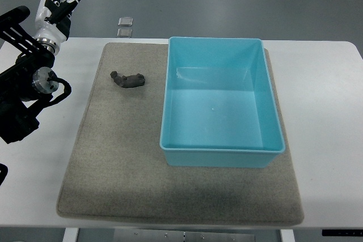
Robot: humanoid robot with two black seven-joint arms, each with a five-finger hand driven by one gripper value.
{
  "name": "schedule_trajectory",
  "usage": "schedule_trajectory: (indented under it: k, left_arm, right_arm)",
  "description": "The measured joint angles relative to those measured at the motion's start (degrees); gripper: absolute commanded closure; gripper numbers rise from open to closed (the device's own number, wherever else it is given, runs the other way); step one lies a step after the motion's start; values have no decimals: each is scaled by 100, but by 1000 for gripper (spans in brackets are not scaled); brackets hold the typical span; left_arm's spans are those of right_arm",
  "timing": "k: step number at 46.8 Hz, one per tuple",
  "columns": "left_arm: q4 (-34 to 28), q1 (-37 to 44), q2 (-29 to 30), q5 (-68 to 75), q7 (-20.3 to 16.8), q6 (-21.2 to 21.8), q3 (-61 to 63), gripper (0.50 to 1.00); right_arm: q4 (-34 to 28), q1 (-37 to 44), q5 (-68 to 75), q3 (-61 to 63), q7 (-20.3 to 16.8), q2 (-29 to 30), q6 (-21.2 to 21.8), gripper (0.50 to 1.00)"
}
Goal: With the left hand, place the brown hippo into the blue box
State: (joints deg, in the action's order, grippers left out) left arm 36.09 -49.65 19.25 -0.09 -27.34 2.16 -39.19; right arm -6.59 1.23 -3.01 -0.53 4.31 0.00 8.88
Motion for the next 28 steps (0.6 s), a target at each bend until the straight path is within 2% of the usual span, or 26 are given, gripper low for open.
schedule_trajectory:
  k: [18,28]
  left_arm:
    - [1,34,17,56,-8,-118,43,506]
    - [12,12,92,1004,-16,-120,43,506]
  right_arm:
    - [0,0,-1,0,0,0,0,564]
    - [0,0,-1,0,0,0,0,564]
